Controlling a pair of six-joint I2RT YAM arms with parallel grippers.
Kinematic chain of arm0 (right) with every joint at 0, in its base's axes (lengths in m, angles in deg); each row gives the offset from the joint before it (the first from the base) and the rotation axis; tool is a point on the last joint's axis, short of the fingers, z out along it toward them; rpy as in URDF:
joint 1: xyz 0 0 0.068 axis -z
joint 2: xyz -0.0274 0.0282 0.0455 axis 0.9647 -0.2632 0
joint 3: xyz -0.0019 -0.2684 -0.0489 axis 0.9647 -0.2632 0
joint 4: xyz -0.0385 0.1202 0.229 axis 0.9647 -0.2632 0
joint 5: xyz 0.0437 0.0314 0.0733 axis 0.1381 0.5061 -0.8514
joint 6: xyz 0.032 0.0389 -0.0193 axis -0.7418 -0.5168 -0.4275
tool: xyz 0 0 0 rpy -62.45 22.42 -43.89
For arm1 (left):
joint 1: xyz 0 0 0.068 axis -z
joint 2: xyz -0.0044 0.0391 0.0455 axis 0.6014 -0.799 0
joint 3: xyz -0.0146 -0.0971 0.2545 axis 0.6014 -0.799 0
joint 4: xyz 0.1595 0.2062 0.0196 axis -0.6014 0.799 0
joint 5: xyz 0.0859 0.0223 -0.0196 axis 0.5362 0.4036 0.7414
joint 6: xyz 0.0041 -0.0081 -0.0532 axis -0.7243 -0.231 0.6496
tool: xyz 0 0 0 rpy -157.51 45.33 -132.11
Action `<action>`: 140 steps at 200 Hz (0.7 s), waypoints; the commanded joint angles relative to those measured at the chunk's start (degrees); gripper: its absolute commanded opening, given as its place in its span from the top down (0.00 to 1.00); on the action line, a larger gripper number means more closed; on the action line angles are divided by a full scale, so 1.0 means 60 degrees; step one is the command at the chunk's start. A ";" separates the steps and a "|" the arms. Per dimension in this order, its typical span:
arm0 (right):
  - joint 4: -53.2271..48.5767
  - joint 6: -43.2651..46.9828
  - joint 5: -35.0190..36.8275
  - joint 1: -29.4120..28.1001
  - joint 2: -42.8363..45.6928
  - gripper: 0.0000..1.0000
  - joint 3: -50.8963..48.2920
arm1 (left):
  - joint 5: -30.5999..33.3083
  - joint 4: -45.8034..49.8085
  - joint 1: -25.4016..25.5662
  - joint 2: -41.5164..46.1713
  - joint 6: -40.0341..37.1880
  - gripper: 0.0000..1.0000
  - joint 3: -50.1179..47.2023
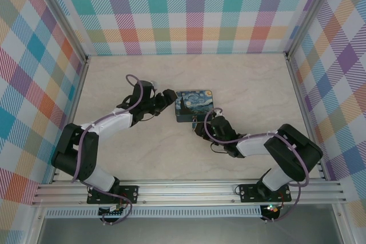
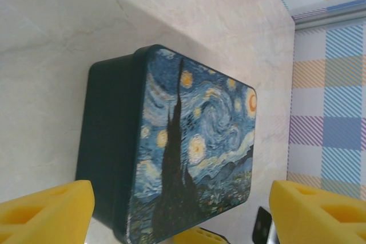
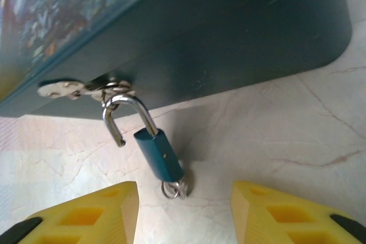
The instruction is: Unlock a padlock with a key
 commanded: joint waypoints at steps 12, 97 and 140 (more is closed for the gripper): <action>0.0648 -0.0270 0.0440 -0.0073 -0.0357 0.59 0.0434 | -0.0433 -0.0330 -0.0140 -0.0289 -0.0331 0.20 0.0512; 0.0879 -0.0235 -0.0117 -0.0111 -0.1114 0.64 0.0782 | -0.1225 -0.0563 -0.0153 -0.1532 -0.0368 0.19 0.1361; 0.0929 -0.0315 -0.0250 -0.0148 -0.1471 0.67 0.0939 | -0.1385 -0.0743 -0.0138 -0.1830 -0.0193 0.18 0.1323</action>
